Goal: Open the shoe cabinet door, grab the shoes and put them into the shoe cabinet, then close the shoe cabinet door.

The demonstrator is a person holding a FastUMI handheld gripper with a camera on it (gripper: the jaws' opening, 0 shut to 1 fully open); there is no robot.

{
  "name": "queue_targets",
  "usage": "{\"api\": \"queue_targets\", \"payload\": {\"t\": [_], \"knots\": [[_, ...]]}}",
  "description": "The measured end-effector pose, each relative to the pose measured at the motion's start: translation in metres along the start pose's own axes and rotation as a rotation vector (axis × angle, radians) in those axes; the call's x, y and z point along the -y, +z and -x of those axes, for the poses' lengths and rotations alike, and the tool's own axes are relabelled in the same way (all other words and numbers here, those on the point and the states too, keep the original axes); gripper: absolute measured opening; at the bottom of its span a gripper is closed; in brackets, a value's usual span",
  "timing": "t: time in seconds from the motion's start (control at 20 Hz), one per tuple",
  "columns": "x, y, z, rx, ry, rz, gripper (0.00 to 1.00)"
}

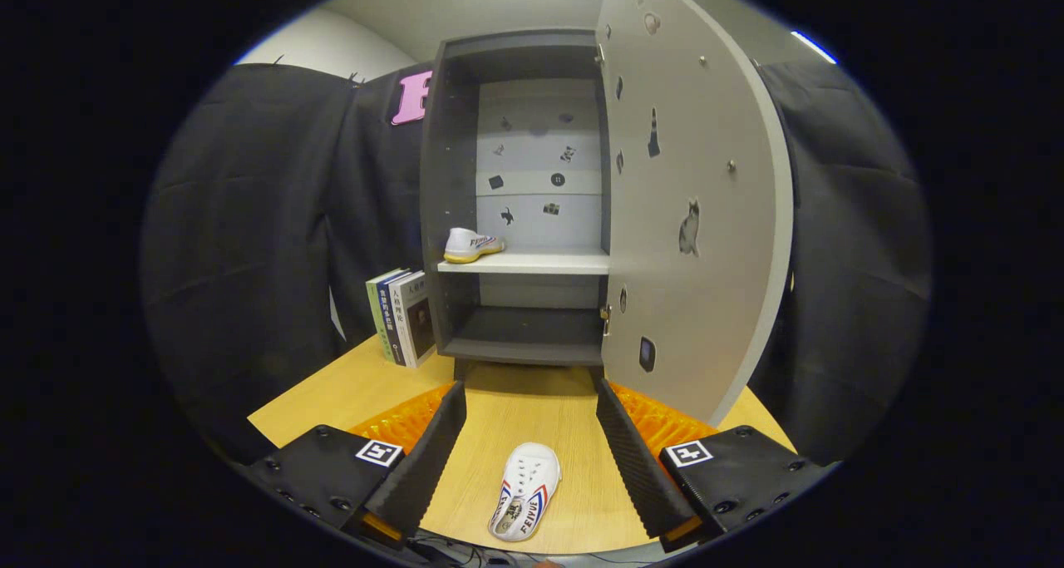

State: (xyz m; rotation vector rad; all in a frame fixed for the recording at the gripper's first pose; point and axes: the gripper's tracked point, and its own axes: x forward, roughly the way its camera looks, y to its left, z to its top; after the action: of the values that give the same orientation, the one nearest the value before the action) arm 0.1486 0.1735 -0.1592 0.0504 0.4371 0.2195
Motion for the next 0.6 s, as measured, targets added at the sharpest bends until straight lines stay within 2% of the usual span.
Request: {"api": "queue_targets", "payload": {"t": [0.6], "knots": [[-0.013,-0.108,-0.071,-0.239,0.031,0.009,0.99]]}}
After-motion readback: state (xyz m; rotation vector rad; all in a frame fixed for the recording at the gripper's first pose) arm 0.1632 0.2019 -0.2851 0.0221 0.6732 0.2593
